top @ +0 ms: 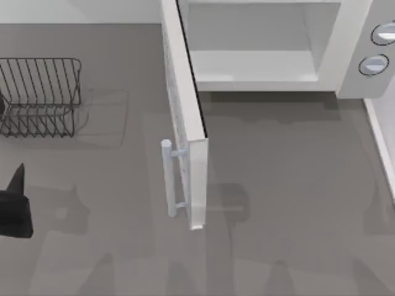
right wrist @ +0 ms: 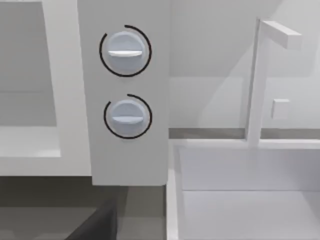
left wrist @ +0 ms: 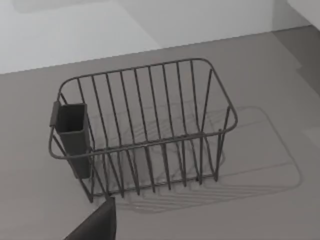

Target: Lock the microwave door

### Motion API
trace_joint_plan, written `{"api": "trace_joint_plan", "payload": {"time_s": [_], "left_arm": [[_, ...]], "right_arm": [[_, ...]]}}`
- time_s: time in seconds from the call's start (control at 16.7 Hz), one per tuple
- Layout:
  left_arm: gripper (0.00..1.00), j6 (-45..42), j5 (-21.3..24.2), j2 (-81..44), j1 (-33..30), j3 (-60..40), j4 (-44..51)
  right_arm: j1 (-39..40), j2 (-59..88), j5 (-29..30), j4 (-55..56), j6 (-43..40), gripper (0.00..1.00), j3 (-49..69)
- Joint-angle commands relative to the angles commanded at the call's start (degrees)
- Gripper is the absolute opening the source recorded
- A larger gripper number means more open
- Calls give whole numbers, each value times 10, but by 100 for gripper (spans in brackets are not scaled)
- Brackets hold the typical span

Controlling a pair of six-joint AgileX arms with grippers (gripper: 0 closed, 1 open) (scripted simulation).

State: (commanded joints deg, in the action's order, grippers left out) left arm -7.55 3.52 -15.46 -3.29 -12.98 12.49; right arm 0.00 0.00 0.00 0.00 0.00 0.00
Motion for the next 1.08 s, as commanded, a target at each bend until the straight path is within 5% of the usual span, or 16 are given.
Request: {"api": "trace_joint_plan", "payload": {"time_s": [1.08], "left_arm": [[100,-375,169,-739,-152,-790,622]], "right_arm": [[0,0,0,0,0,100,0]]}}
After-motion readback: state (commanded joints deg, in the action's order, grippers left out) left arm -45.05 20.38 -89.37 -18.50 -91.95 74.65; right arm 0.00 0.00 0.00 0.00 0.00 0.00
